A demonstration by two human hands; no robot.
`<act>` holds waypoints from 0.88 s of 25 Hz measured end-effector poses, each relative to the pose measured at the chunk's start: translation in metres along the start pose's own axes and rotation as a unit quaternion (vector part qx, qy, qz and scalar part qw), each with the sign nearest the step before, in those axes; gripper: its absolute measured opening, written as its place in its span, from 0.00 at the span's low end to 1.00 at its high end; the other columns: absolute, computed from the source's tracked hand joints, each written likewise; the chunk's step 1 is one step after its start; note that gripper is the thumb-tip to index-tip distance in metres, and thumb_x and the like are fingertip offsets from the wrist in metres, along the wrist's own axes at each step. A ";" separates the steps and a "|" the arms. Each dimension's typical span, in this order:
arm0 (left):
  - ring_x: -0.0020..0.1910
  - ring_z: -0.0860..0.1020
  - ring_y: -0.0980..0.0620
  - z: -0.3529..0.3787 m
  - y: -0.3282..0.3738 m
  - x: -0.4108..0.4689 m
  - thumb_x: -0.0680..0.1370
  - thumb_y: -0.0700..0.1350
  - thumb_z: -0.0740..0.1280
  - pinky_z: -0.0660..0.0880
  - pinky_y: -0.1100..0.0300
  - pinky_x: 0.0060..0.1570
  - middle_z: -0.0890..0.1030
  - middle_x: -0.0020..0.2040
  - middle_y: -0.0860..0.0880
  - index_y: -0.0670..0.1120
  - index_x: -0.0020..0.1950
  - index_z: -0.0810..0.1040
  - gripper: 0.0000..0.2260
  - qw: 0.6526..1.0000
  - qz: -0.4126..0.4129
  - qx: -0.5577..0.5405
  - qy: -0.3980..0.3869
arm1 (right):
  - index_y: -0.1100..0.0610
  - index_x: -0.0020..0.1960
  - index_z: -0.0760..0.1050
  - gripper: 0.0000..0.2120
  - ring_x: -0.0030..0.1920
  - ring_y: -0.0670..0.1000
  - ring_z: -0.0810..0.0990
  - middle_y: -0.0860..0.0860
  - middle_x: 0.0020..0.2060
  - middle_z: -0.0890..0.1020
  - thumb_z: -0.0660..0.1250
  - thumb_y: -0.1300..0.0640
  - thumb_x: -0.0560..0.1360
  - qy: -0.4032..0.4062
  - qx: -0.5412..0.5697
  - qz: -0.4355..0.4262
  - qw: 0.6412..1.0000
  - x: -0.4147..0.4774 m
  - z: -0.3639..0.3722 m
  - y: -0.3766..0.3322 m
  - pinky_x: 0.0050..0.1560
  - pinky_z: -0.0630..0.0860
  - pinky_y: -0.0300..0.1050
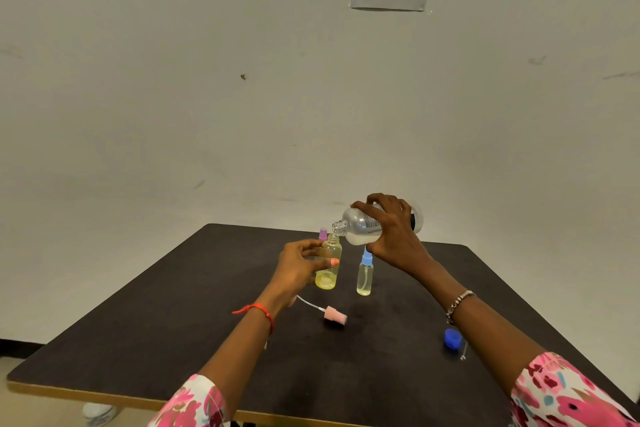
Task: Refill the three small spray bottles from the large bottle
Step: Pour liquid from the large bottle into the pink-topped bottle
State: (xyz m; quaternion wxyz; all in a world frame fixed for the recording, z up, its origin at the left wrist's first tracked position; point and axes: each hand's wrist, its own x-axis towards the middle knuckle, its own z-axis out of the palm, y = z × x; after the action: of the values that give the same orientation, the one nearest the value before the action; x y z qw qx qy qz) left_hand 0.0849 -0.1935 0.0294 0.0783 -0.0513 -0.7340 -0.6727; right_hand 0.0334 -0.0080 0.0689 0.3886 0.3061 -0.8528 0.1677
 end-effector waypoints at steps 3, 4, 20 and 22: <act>0.58 0.77 0.45 0.001 0.001 -0.001 0.69 0.37 0.72 0.79 0.48 0.52 0.77 0.60 0.42 0.41 0.62 0.73 0.22 1.000 0.001 -0.002 0.000 | 0.54 0.60 0.74 0.29 0.59 0.60 0.73 0.59 0.54 0.76 0.76 0.62 0.60 -0.002 0.002 0.002 1.000 0.001 -0.001 -0.001 0.62 0.62 0.60; 0.58 0.77 0.45 0.001 0.000 0.000 0.69 0.37 0.72 0.79 0.48 0.52 0.77 0.60 0.42 0.41 0.62 0.73 0.22 1.000 0.001 -0.002 0.000 | 0.54 0.60 0.74 0.29 0.59 0.60 0.73 0.59 0.54 0.76 0.76 0.62 0.59 -0.003 0.001 0.002 1.000 0.001 -0.002 -0.001 0.62 0.62 0.60; 0.58 0.78 0.44 0.001 -0.001 0.000 0.69 0.36 0.72 0.77 0.44 0.54 0.78 0.59 0.42 0.41 0.62 0.74 0.22 1.000 -0.006 -0.008 -0.003 | 0.55 0.59 0.75 0.28 0.58 0.60 0.73 0.59 0.54 0.76 0.75 0.64 0.60 0.002 -0.003 -0.007 1.000 -0.002 -0.007 -0.004 0.61 0.61 0.58; 0.58 0.78 0.44 0.001 -0.001 0.000 0.69 0.36 0.72 0.77 0.44 0.55 0.78 0.59 0.42 0.41 0.62 0.74 0.22 1.000 -0.006 -0.009 -0.004 | 0.55 0.59 0.75 0.28 0.58 0.60 0.73 0.59 0.53 0.76 0.75 0.64 0.60 0.004 -0.004 -0.009 1.000 -0.001 -0.007 -0.004 0.61 0.61 0.57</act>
State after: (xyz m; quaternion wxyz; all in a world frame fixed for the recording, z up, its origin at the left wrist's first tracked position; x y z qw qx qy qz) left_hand 0.0847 -0.1929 0.0282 0.0709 -0.0500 -0.7285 -0.6795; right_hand 0.0407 -0.0070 0.0725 0.3947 0.3118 -0.8490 0.1619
